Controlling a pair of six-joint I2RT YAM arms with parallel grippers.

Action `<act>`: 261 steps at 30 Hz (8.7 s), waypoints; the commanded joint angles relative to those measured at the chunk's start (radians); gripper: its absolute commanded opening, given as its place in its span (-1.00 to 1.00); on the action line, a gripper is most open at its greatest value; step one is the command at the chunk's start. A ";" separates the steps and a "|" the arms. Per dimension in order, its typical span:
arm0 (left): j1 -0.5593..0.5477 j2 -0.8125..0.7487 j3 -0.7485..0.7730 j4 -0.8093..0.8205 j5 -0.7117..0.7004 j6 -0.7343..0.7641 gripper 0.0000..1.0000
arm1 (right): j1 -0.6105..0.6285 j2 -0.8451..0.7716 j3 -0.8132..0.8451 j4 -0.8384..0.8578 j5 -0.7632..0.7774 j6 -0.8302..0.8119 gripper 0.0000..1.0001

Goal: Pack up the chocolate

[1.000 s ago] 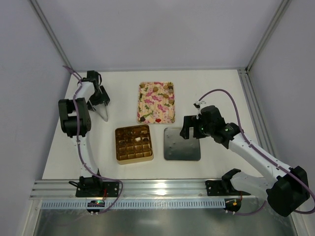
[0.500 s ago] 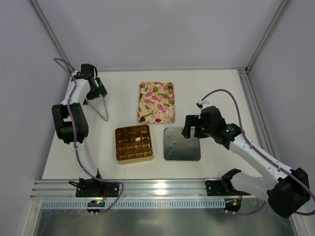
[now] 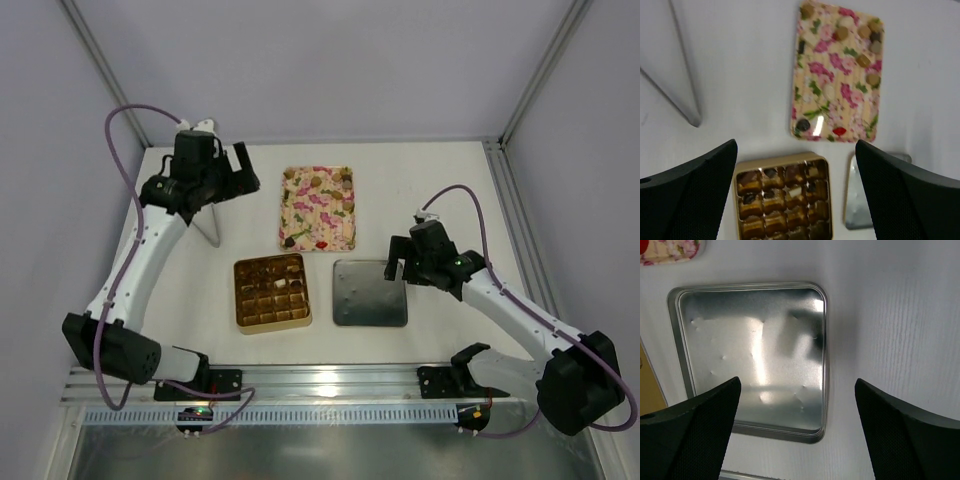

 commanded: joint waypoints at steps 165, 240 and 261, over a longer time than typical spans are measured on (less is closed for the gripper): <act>-0.146 0.179 -0.047 0.005 0.760 -0.333 0.79 | 0.934 0.311 0.219 0.688 1.076 -1.186 -0.92; 0.019 -0.512 -0.657 0.041 0.157 -0.183 0.86 | 0.259 0.892 0.174 1.725 -0.823 0.839 -0.92; 0.019 -0.475 -0.777 0.149 0.206 -0.201 0.89 | 0.258 0.954 0.121 1.789 -0.821 0.850 -0.92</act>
